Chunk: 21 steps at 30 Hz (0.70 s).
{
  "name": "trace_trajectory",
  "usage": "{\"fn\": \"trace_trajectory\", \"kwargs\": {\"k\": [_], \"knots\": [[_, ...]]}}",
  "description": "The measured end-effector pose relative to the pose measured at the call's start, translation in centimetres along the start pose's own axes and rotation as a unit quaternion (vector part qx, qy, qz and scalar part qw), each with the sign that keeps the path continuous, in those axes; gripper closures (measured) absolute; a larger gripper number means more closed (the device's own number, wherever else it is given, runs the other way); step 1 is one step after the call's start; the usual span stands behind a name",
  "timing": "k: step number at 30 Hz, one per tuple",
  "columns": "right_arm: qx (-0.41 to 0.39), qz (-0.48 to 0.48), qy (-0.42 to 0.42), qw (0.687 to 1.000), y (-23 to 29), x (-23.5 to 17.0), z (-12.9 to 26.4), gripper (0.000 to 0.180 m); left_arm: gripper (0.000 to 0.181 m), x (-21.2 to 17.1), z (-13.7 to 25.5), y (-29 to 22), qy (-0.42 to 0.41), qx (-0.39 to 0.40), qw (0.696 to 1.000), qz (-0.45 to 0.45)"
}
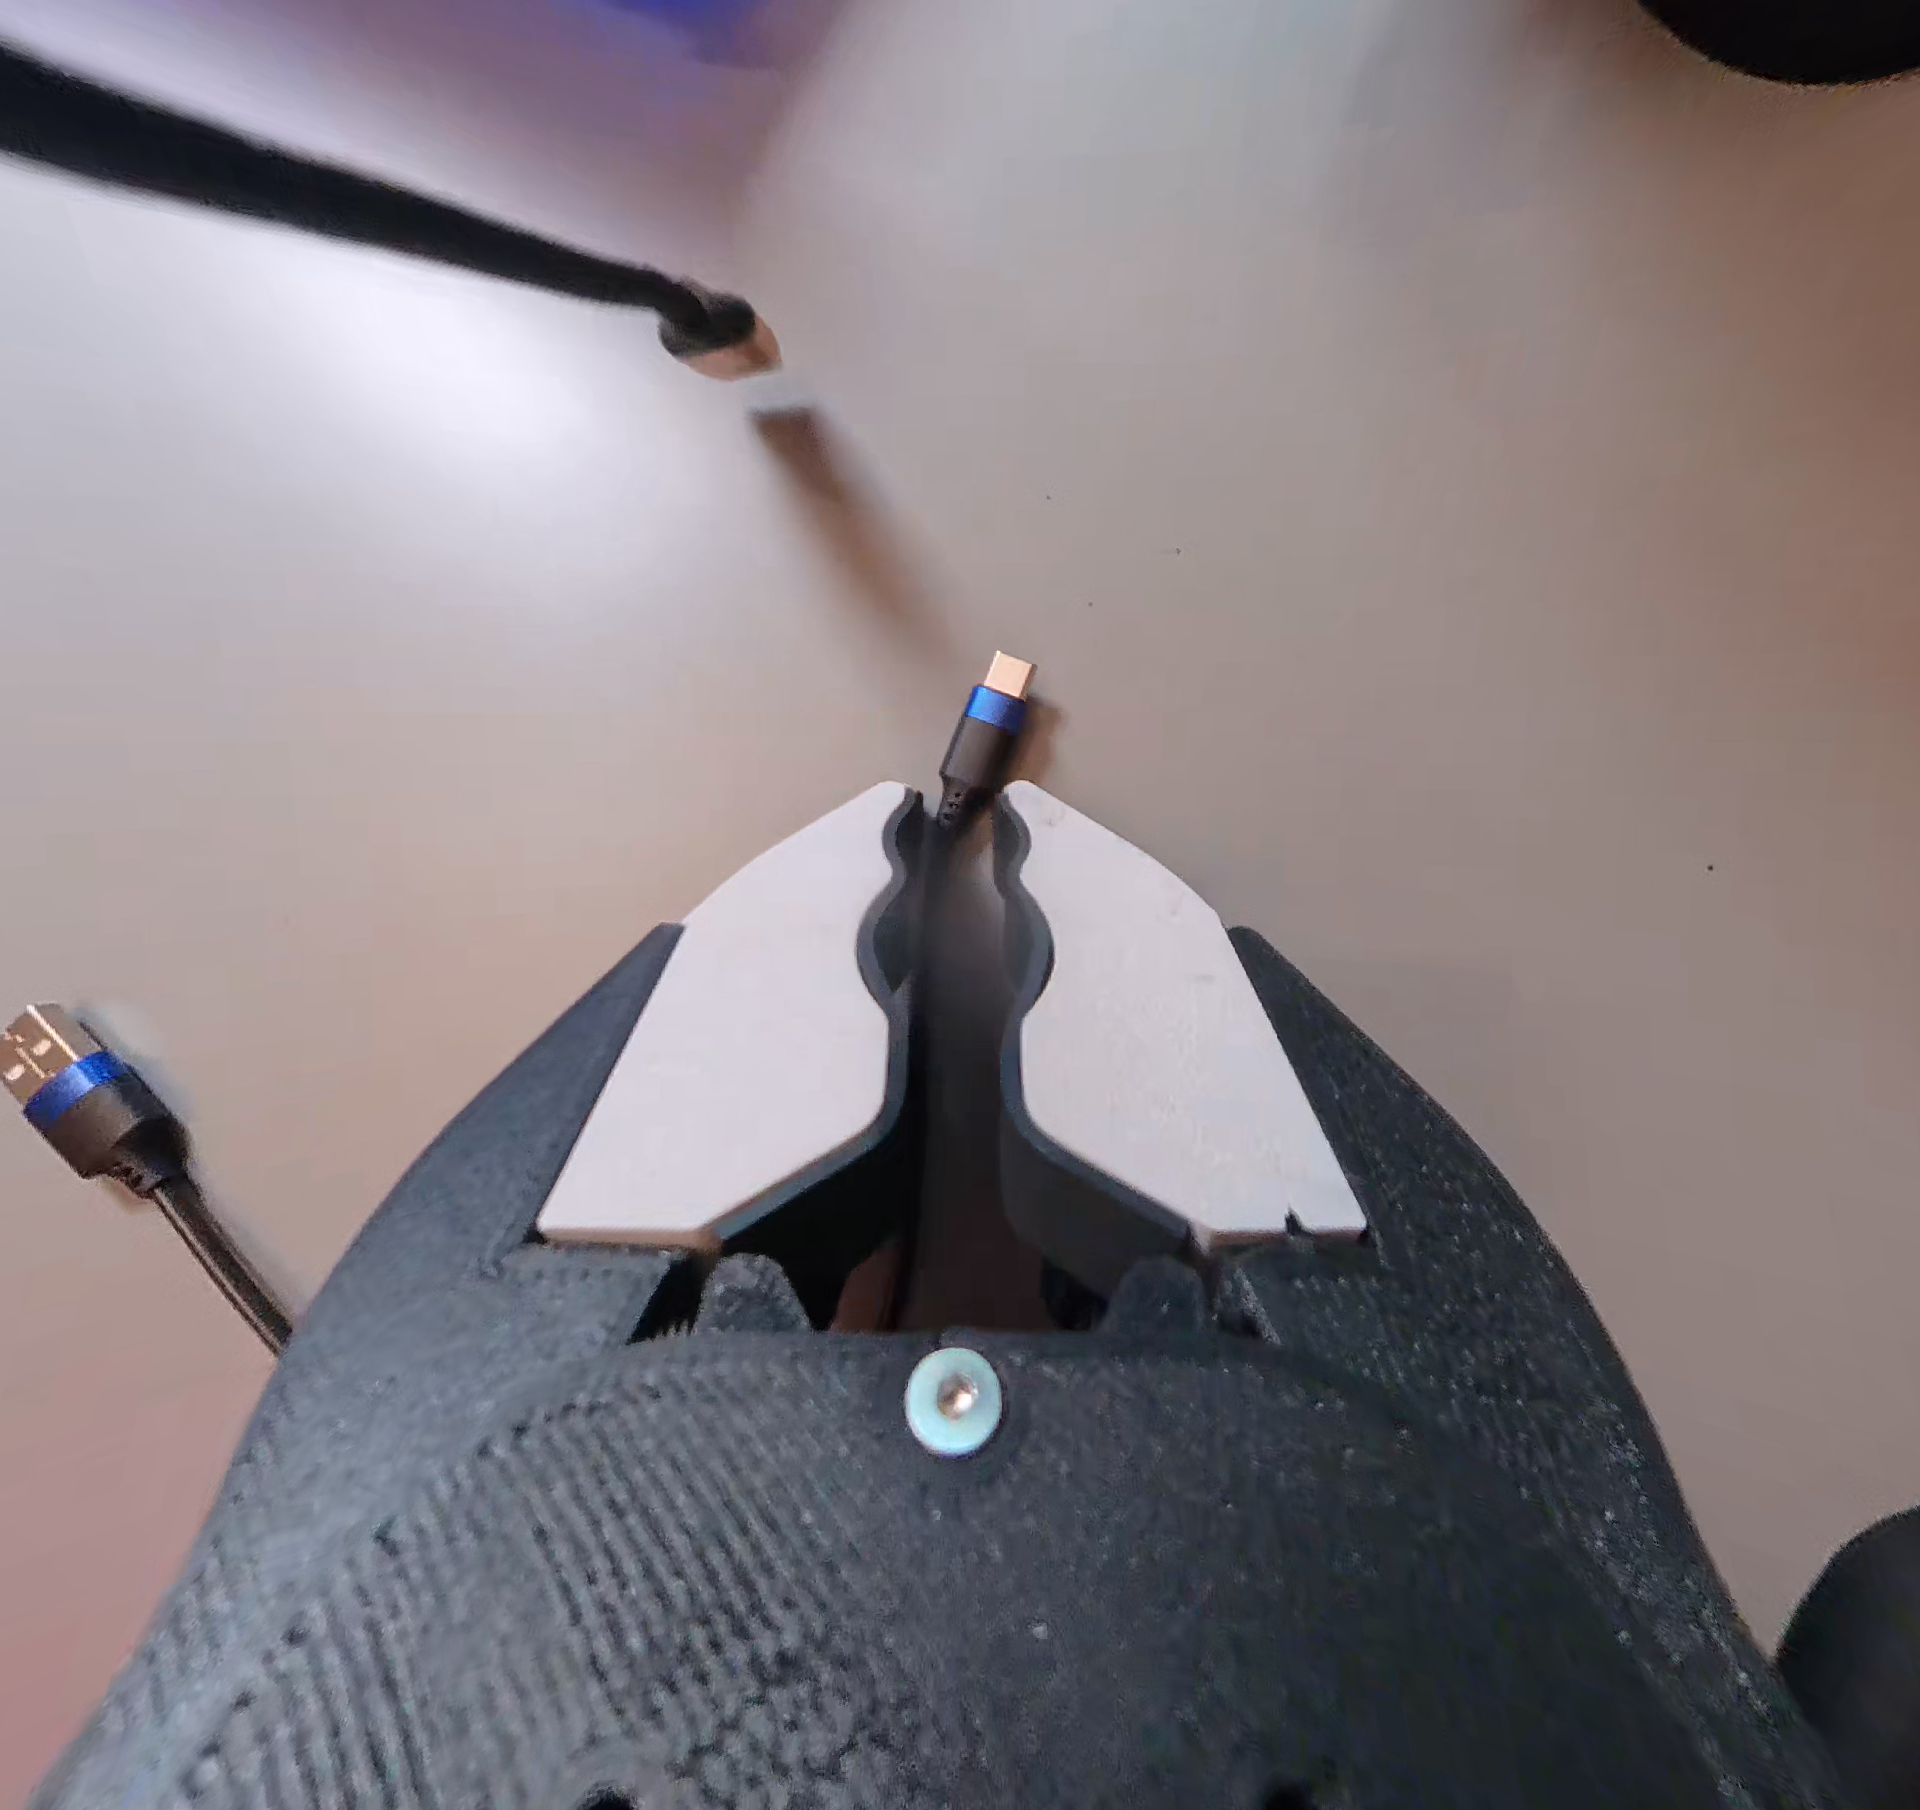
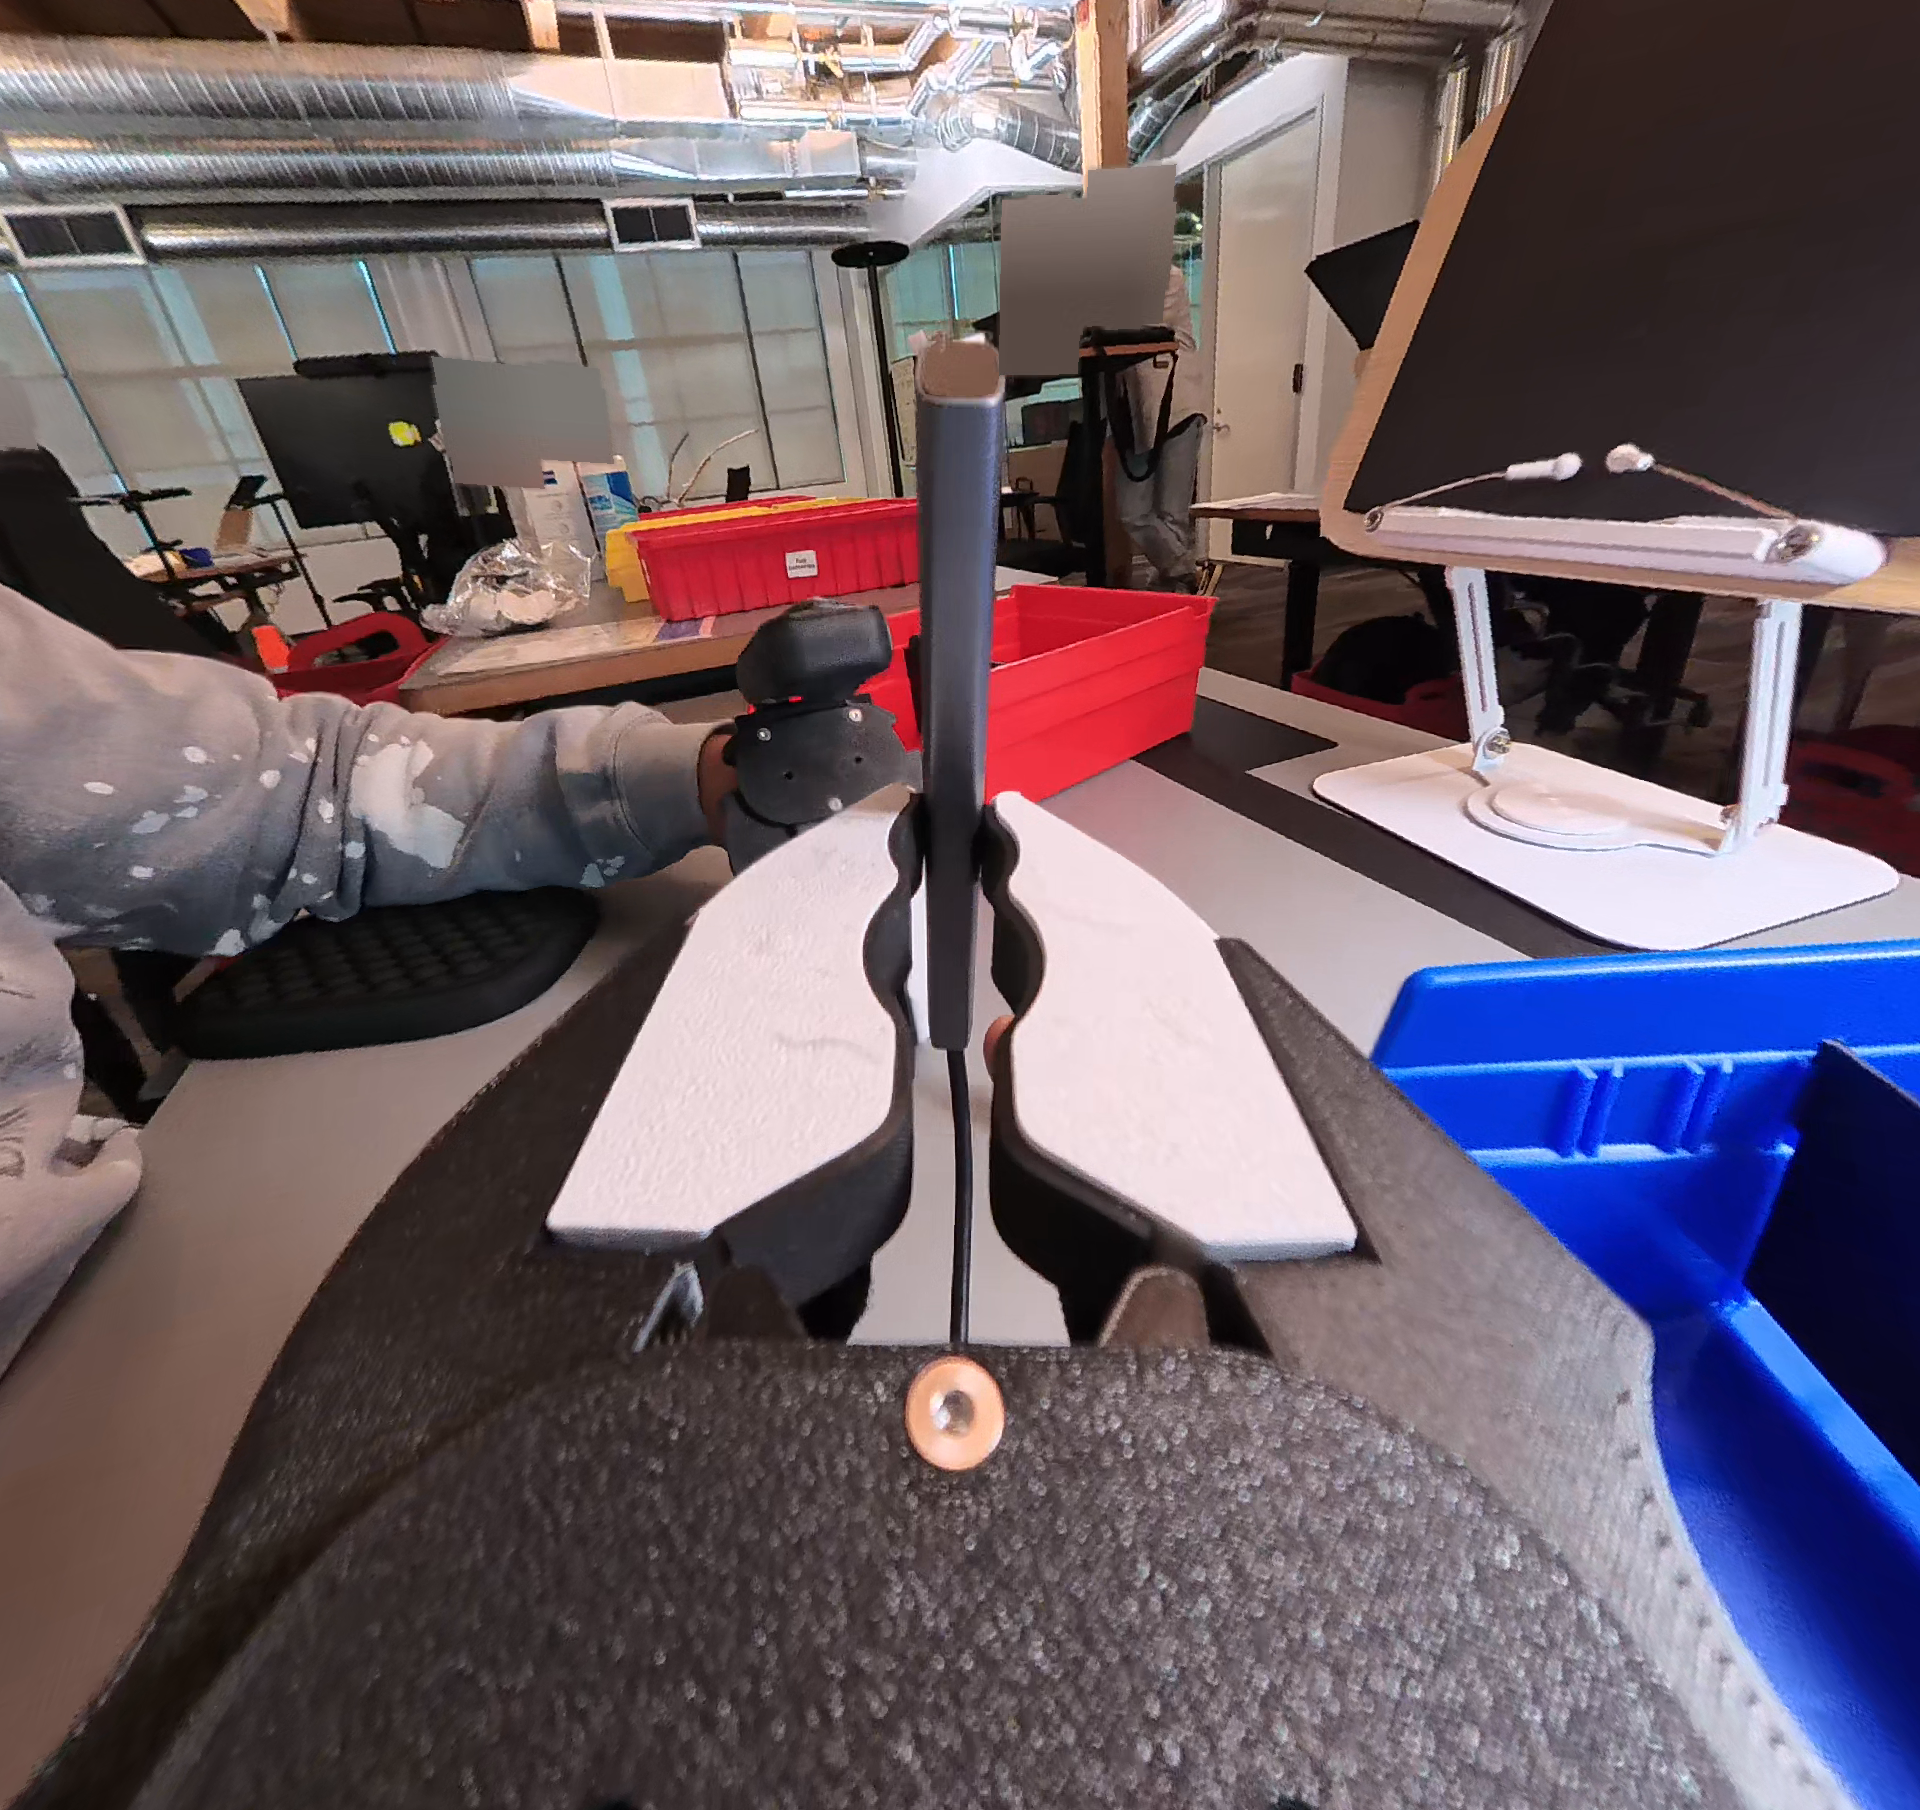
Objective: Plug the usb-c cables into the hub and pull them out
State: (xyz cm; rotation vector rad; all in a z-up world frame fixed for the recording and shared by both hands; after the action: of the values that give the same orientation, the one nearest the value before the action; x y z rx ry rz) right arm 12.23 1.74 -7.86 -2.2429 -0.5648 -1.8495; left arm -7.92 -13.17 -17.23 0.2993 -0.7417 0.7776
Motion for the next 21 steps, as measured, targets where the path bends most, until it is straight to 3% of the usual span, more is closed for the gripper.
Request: {"fn": "trace_trajectory", "kwargs": {"k": [4,8,12,15,21], "knots": [[0.0,0.019,0.026,0.999,0.3,-0.7,-0.4,0.17,0.174,-0.1,0.4,-0.8,0.007,0.034,0.999,-0.012],[0.002,0.041,0.047,0.998,0.7,-0.9,-0.6,0.17,0.174,0.3,4.2,-1.3,-0.006,0.017,1.0,0.025],[0.0,0.05,0.065,0.997,0.6,-1.3,-0.9,0.17,0.174,2.9,10.3,-1.8,-0.092,0.01,0.995,0.047],[0.011,0.07,0.092,0.993,1.1,-1.9,-1.3,0.17,0.174,5.2,13.0,-3.3,-0.154,-0.044,0.984,0.071],[0.091,0.123,0.16,0.975,3.4,-3.9,-2.4,0.17,0.175,7.3,10.6,-5.6,-0.157,-0.149,0.971,0.104]]}}
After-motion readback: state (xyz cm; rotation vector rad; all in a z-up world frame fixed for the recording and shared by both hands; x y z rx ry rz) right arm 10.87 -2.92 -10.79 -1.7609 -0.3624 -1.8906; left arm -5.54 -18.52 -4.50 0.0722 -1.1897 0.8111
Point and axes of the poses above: each gripper's, where its closed fingertips meet, z back along the fingers, x out of its top, y = z × x across the jaws, the point moved 8 cm from there along z, back along the fingers, and after that the axes turned 5 degrees about -y, right-handed, at the moved point
